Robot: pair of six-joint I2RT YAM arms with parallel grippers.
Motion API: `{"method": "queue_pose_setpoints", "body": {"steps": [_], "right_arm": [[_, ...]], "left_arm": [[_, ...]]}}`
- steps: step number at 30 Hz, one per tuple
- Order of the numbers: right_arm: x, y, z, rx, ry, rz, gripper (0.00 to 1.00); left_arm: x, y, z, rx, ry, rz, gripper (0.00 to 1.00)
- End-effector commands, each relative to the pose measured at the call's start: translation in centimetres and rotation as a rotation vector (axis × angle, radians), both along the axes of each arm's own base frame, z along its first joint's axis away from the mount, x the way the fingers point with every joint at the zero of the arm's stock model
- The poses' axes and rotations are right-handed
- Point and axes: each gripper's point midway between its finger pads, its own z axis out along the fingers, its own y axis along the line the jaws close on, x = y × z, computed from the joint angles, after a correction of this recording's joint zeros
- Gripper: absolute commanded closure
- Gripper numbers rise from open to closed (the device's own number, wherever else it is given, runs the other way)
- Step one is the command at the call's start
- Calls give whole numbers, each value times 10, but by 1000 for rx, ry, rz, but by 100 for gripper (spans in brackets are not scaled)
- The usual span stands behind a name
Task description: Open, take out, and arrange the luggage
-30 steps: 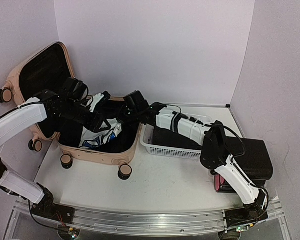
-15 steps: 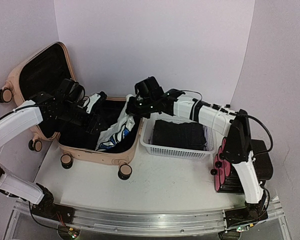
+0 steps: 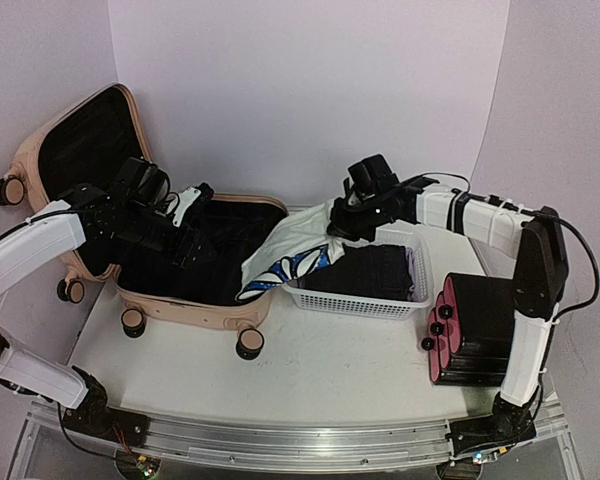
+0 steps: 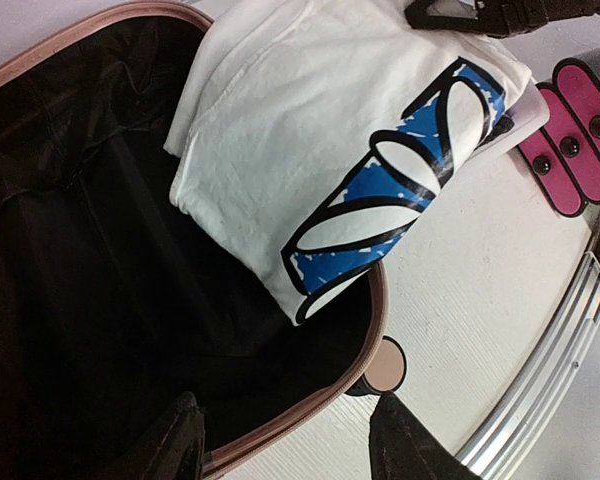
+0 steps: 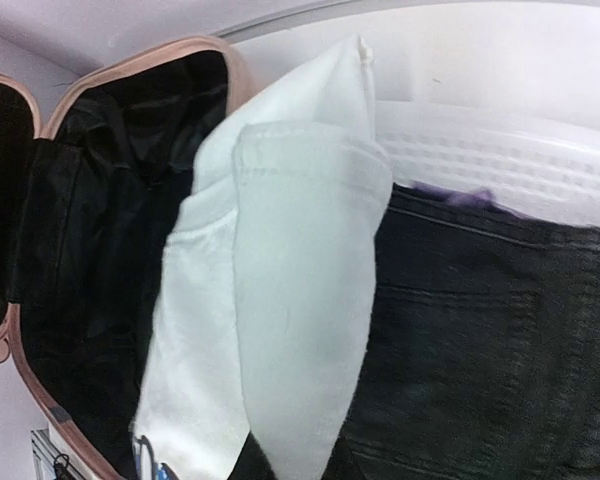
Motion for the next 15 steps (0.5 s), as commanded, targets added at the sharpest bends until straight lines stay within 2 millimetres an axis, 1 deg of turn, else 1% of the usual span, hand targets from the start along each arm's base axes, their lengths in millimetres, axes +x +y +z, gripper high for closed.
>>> {"method": "queue_pose_setpoints", "body": {"steps": [1,3,6,11,12,15], "right_arm": [[-3,-44,54,18,-132,-51,100],[-3,-60,49,0,-135,-67,100],[-1,-77,44,-22,-150,-85,100],[3,-89,31,-51,-166,-90,100],[6,-94,29,-66,-180,-107,100],[11,-99,23,-66,-212,-130,100]], "left_arm": [[3,-2,15,-28,-25,9,43],[4,-3,14,-29,-20,8,43],[5,-6,14,-34,-11,5,44],[6,-8,19,-46,-17,2,45],[5,-7,20,-47,-18,2,45],[4,-6,22,-51,-23,5,45]]}}
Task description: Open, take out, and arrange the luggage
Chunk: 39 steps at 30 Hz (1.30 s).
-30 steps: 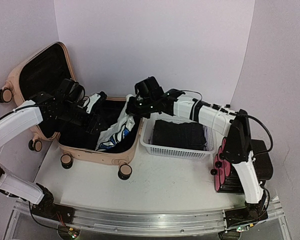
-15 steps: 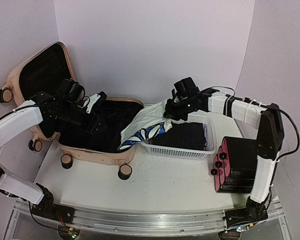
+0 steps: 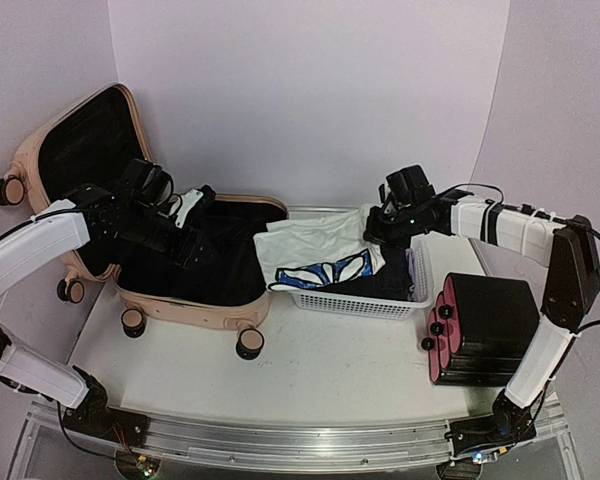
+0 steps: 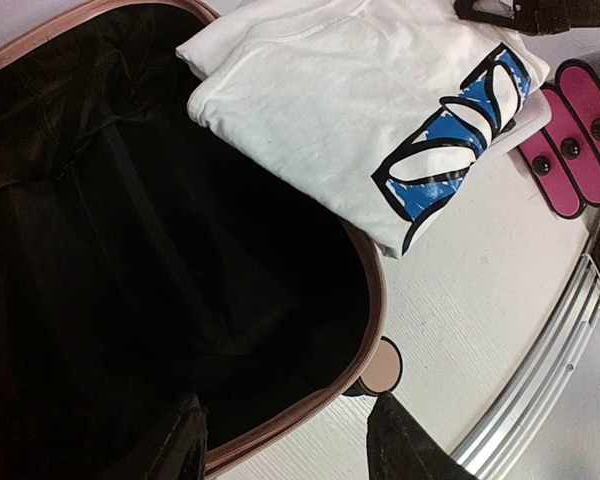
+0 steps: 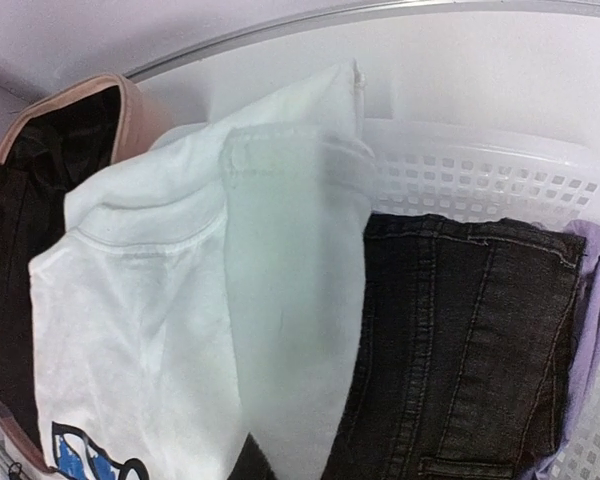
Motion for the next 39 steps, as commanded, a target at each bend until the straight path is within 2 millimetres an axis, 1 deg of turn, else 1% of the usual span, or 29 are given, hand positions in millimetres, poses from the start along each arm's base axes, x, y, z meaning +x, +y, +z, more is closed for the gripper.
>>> {"method": "queue_pose_setpoints", "body": {"steps": [1,4,9,12,13,16,19,23,31,35,39], "right_arm": [[19,-12,29,6,-173,-49,100],[20,-20,22,-17,-202,-79,100],[16,-46,19,-90,-256,-163,100],[13,-58,11,-114,-269,-205,100],[10,-62,6,-121,-269,-219,100],[7,-72,3,-133,-301,-256,100],[7,-76,-1,-154,-315,-258,100],[9,-74,-5,-143,-332,-255,100],[0,-84,-9,-154,-330,-283,100],[-5,-92,-14,-167,-309,-317,100],[-9,-95,-15,-187,-287,-320,100]], "left_arm": [[2,-4,29,-48,-55,-3,45],[1,-3,29,-48,-54,-2,45],[-3,1,30,-45,-59,7,45],[-3,1,27,-42,-50,7,45],[-3,1,27,-42,-49,6,45],[-3,2,30,-44,-53,11,45],[-4,3,30,-43,-56,11,45],[-4,2,30,-45,-48,10,45],[-8,4,28,-45,-46,9,46],[-8,3,30,-50,-47,6,46],[-8,3,29,-50,-46,4,46]]}}
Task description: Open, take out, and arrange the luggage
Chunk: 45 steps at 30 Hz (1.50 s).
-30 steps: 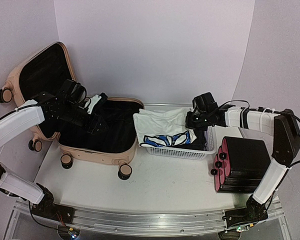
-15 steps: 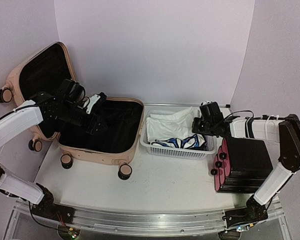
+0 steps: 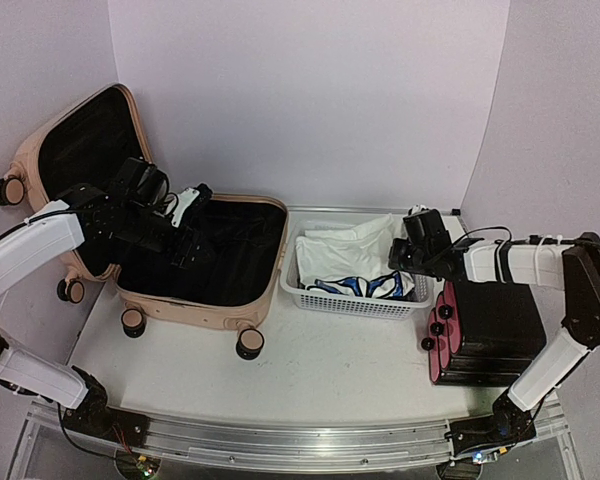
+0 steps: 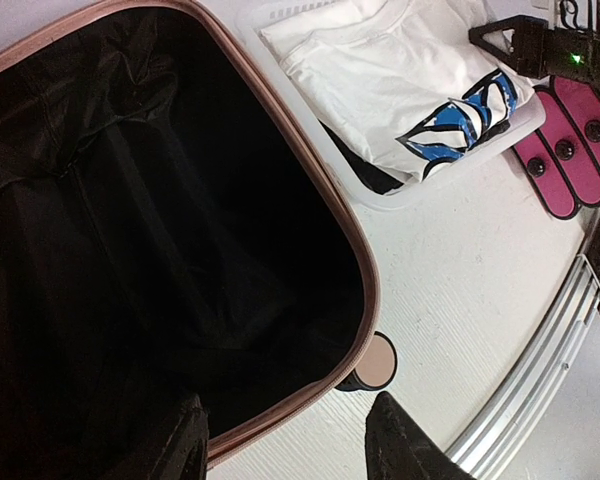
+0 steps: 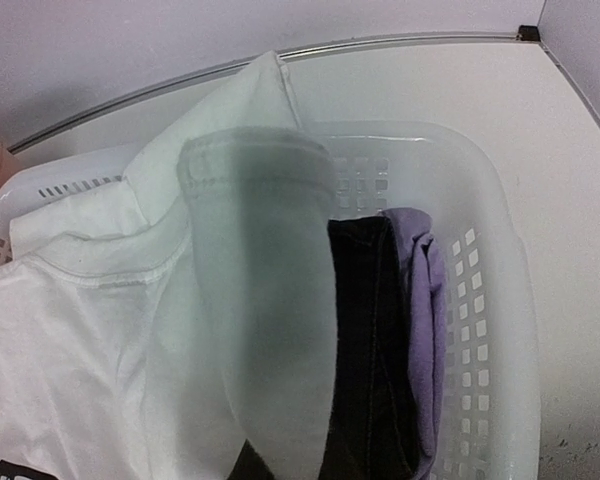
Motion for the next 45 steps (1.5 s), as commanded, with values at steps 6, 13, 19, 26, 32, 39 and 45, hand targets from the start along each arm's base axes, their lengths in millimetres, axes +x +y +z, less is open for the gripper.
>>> {"method": "queue_pose_setpoints", "body": {"steps": [6,13,19,26,32,39,45], "right_arm": [[-15,-39,45,-314,130,-1,49],[-52,-48,80,-473,373,163,33],[-57,55,57,-159,426,473,34],[-52,148,41,90,429,607,64],[-47,181,3,149,441,589,84],[-33,201,-44,167,481,505,90],[-15,203,-13,138,371,508,88]], "left_arm": [[-5,4,25,-51,-35,29,46],[-4,4,22,-51,-19,45,46],[-2,1,20,-76,8,71,46],[-9,-1,22,-123,28,80,46],[-15,-1,22,-141,36,83,46],[-17,-4,20,-152,45,82,45],[-21,-6,26,-167,35,71,45]]}}
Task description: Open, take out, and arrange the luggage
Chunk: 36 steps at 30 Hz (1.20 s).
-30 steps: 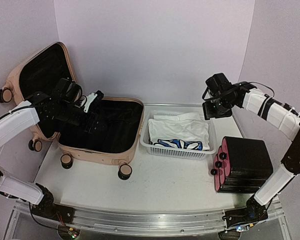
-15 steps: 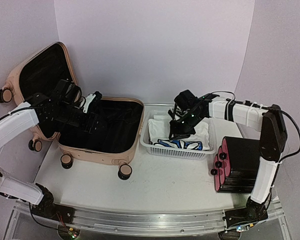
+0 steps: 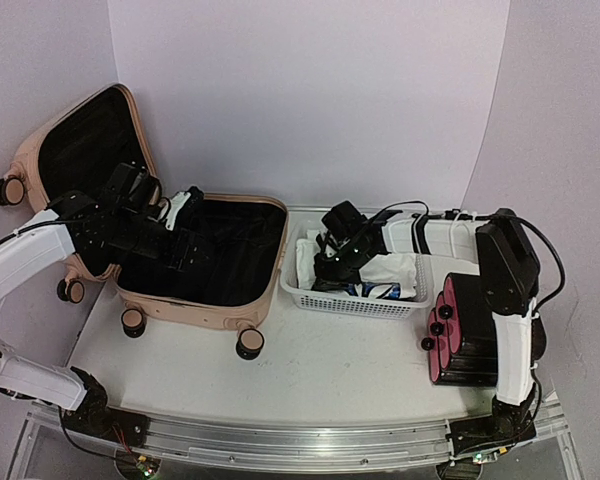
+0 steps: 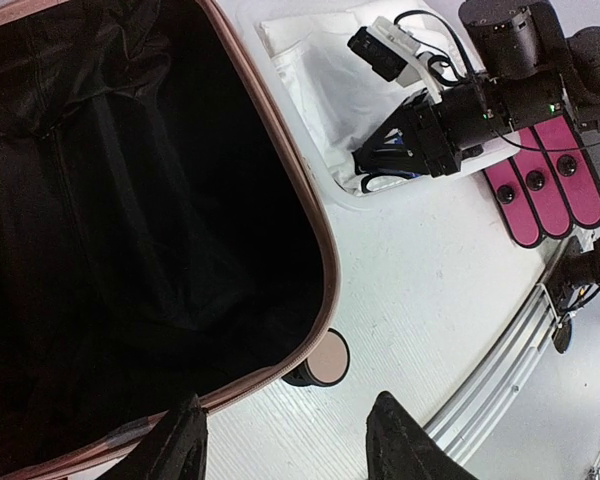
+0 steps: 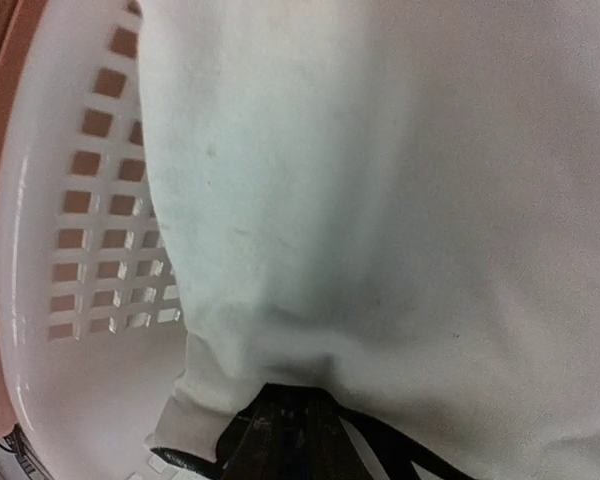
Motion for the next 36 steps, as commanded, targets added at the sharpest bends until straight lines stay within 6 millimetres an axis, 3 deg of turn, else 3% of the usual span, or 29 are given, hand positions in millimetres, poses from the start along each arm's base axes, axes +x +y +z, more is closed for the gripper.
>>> {"method": "queue_pose_setpoints", "body": {"steps": [1,5,10,14,17,22,27,29,33,36], "right_arm": [[33,12,58,56,-191,-31,87],[47,-2,81,32,-251,-49,63],[49,-51,106,-71,-302,-78,41],[28,-109,132,-224,-369,-61,18],[9,-163,163,-306,-434,-83,3],[-36,-251,234,-400,-574,-176,2],[-86,-305,297,-468,-689,-264,2],[-110,-310,328,-396,-760,-269,2],[-164,-305,387,-165,-963,-201,2],[-187,-315,416,-97,-1060,-227,2]], "left_arm": [[-2,-4,23,-61,-62,-6,45],[-2,-2,29,-63,-81,-1,44],[-2,3,36,-65,-108,16,43],[1,24,56,-40,-226,94,31],[3,42,79,-31,-344,157,20],[10,71,121,-18,-505,264,9],[-2,91,186,-74,-672,316,6],[-19,107,229,-130,-766,357,2],[-80,141,313,-277,-1001,366,1],[-106,151,339,-328,-1102,343,1]]}}
